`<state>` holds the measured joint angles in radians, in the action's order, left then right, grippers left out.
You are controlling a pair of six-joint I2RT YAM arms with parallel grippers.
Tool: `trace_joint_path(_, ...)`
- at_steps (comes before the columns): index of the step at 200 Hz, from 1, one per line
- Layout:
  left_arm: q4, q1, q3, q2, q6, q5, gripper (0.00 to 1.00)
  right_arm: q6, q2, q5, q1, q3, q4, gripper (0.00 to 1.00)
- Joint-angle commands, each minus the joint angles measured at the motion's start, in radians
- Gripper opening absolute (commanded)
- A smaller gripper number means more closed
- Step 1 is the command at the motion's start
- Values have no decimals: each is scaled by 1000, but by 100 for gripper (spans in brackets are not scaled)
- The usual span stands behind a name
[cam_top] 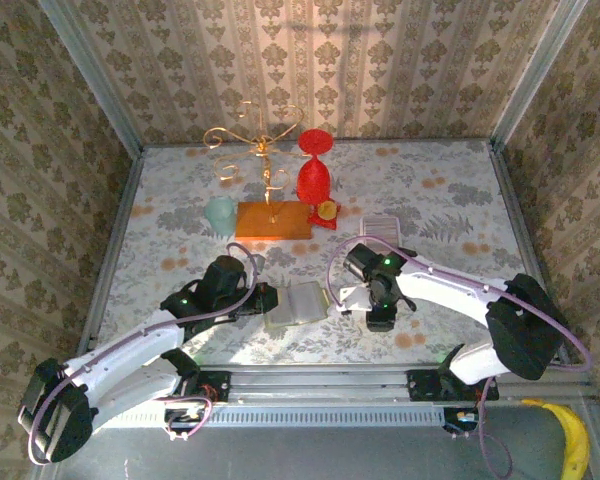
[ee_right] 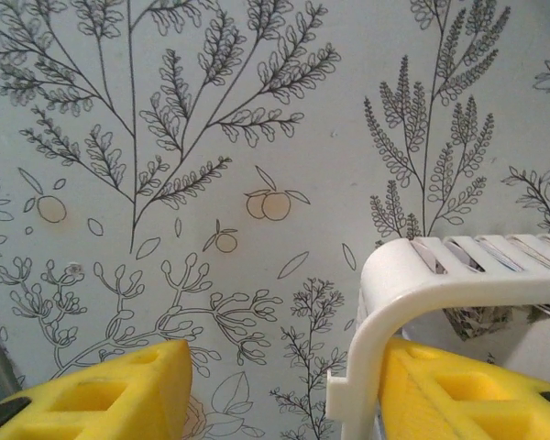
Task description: Put the credit cards into the card holder
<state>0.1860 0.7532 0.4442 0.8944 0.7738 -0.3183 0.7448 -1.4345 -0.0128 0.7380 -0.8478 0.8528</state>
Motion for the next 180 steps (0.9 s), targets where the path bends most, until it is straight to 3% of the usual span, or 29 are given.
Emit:
trace_joint_path(1,-5,6,-19,-19,12,-8,0,-48,36,21,19,25,46,55)
trace_joint_path(68,9,8,-29,-45,18,4,0,-104,92,0,79,55,21,55)
trace_joint_path(111,13,8,-24,-52,18,5,0,-96,119,-100,68,62,-56,57)
trace_joint_path(180,12,8,-23,-52,21,7,0,-78,150,-71,19,96,-93,59)
